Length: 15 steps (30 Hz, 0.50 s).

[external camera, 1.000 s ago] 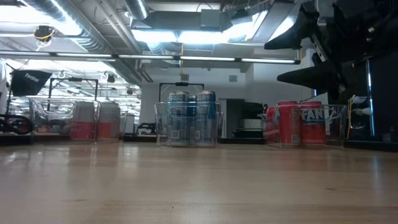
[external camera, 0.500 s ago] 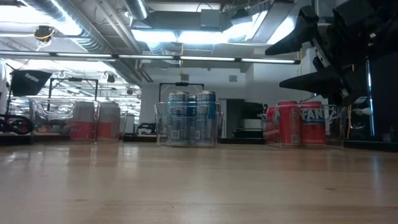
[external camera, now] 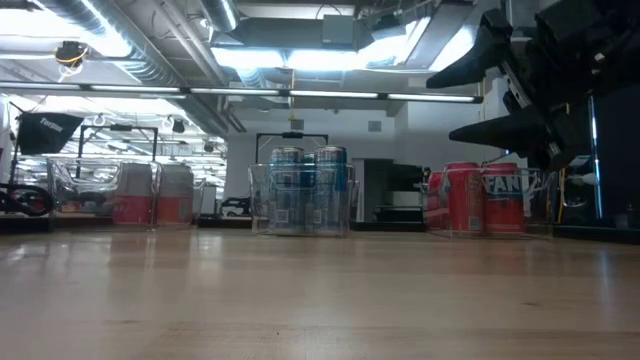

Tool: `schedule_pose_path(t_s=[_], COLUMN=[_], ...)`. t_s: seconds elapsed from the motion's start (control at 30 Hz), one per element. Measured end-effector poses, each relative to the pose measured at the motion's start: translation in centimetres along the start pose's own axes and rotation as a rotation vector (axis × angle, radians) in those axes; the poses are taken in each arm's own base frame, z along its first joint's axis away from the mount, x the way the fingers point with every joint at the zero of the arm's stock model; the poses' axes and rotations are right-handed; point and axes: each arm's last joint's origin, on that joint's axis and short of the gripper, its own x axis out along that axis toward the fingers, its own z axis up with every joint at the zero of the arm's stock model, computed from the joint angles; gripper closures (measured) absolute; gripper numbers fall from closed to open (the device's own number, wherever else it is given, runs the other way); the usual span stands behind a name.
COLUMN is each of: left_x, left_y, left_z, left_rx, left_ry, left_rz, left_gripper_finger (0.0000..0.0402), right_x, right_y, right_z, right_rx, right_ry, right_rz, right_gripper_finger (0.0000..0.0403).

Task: Sort soda cans
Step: Put the pink-white soda can into the left transparent bin

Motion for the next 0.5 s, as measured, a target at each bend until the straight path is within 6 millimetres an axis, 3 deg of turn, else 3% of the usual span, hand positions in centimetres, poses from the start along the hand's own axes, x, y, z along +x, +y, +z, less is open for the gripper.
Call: schedule_pose_path(t_s=[0.23,0.5], left_x=[2.4,3.4], left_y=[-1.0,-0.7], left_z=[-0.9,-1.2], left_rx=[0.07,0.068], left_ry=[0.032,0.017], left_rz=[0.109,0.183], left_gripper_finger=[0.0007,0.0007], right_x=[0.0,0.0], right_y=[0.0,0.0], right_z=[0.0,0.0], right_rx=[-0.002,-0.001], right_ry=[0.001,0.0], right_rz=[0.001,0.0], right_gripper_finger=[0.0068,0.0068])
